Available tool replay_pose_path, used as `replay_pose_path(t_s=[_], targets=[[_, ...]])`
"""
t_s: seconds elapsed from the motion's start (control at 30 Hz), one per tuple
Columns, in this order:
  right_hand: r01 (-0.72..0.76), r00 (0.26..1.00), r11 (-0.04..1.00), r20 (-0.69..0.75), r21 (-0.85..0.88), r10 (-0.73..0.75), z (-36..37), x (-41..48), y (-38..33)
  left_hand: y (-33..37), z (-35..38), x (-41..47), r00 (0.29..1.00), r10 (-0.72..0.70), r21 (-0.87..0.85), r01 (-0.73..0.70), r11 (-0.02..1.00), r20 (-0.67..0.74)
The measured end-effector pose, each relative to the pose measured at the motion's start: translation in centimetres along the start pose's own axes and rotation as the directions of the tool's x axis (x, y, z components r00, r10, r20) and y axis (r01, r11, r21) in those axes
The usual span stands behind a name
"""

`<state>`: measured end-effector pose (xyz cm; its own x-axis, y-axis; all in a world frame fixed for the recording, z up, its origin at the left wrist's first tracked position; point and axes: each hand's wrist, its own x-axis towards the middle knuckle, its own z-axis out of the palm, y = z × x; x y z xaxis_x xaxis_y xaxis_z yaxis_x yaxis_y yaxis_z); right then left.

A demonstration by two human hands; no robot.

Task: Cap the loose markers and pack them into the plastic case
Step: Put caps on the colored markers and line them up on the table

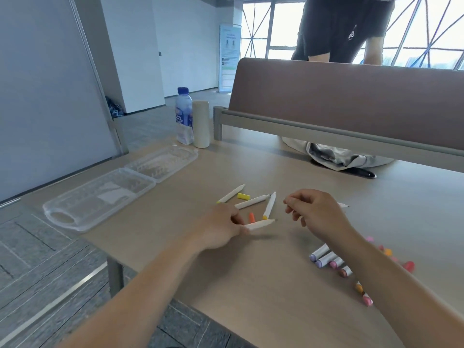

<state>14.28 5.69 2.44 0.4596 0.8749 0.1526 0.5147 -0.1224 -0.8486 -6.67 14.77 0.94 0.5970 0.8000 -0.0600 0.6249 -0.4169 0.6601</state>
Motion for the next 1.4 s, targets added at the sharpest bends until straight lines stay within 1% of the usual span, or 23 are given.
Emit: replay_pose_path(t_s=[0.07,0.1,0.17,0.23,0.33,0.43,0.53,0.63,0.73,0.83,0.87,0.9,0.93,1.0,1.03,1.07,1.13,1.17,1.23,1.3,1.4], targets=[[0.012,1.000,1.000,0.002,-0.010,-0.012,0.5,0.2,-0.4,-0.6,-0.6,-0.3,1.000,-0.009,-0.243,0.004,0.970,-0.020],[0.020,1.000,0.999,0.008,-0.029,-0.020,0.8,0.3,-0.7,-1.0,-0.8,-0.4,0.998,-0.038,-0.366,0.016,0.930,-0.052],[0.052,0.998,0.987,0.053,-0.152,-0.045,1.6,0.5,-1.4,-1.6,-1.4,-0.6,0.988,-0.118,-0.575,0.041,0.817,-0.096],[0.116,0.988,0.938,0.131,-0.327,-0.077,2.8,0.7,-2.1,-2.0,-2.1,-0.8,0.980,-0.174,-0.685,0.062,0.726,-0.096],[0.143,0.979,0.833,0.199,-0.534,-0.041,4.8,0.8,-2.9,-2.2,-3.0,-1.1,0.975,-0.206,-0.736,0.077,0.673,-0.086],[0.153,0.977,0.743,0.212,-0.651,-0.015,6.3,1.0,-4.1,-2.5,-3.3,-1.3,0.971,-0.225,-0.751,0.085,0.655,-0.086],[0.124,0.979,0.685,0.202,-0.718,0.034,7.0,1.3,-4.8,-2.6,-3.6,-1.7,0.974,-0.214,-0.772,0.083,0.630,-0.070],[0.124,0.980,0.638,0.194,-0.760,0.041,7.5,1.5,-4.6,-2.9,-3.7,-1.9,0.978,-0.195,-0.772,0.071,0.632,-0.069],[0.151,0.972,0.626,0.231,-0.765,0.048,7.7,1.6,-4.5,-3.0,-3.7,-1.9,0.978,-0.197,-0.790,0.070,0.609,-0.065],[0.209,0.964,0.605,0.266,-0.768,0.005,7.7,1.1,-4.1,-2.9,-3.6,-2.1,0.978,-0.198,-0.803,0.066,0.593,-0.066],[0.228,0.962,0.613,0.273,-0.757,-0.022,7.6,0.9,-4.0,-2.8,-3.5,-2.2,0.980,-0.190,-0.799,0.063,0.598,-0.065],[0.236,0.962,0.645,0.270,-0.726,-0.049,7.3,0.6,-3.9,-2.6,-3.4,-2.3,0.982,-0.178,-0.794,0.058,0.605,-0.064],[0.218,0.966,0.716,0.250,-0.663,-0.063,6.7,0.5,-3.9,-2.5,-3.2,-2.4,0.985,-0.164,-0.789,0.051,0.612,-0.063],[0.133,0.981,0.895,0.188,-0.426,-0.056,5.0,0.2,-3.9,-2.0,-2.8,-2.6,0.989,-0.135,-0.780,0.043,0.624,-0.053],[0.089,0.985,0.955,0.170,-0.285,-0.041,4.1,0.0,-3.9,-1.7,-2.5,-2.6,0.992,-0.123,-0.776,0.044,0.629,-0.043],[0.047,0.986,0.987,0.167,-0.151,-0.022,3.3,-0.3,-3.8,-1.3,-2.2,-2.6,0.994,-0.109,-0.771,0.047,0.635,-0.029],[-0.009,0.984,0.998,0.179,0.062,-0.002,2.0,-0.8,-3.2,-0.5,-1.5,-2.7,0.997,-0.078,-0.756,0.049,0.653,-0.003],[-0.015,0.983,0.993,0.184,0.116,-0.007,1.4,-1.0,-2.7,0.0,-1.2,-2.6,0.998,-0.060,-0.745,0.045,0.666,0.007],[-0.018,0.982,0.986,0.187,0.163,-0.013,0.1,-1.5,-1.8,1.0,-0.3,-2.6,0.999,-0.027,-0.734,0.038,0.679,0.027],[-0.046,0.982,0.975,0.188,0.218,0.005,-1.2,-2.0,-1.1,2.1,0.6,-2.6,0.999,-0.017,-0.749,0.046,0.662,0.046],[-0.072,0.987,0.950,0.158,0.303,0.025,-3.1,-2.6,-0.1,3.6,2.0,-2.4,0.998,0.000,-0.745,0.052,0.665,0.069]])
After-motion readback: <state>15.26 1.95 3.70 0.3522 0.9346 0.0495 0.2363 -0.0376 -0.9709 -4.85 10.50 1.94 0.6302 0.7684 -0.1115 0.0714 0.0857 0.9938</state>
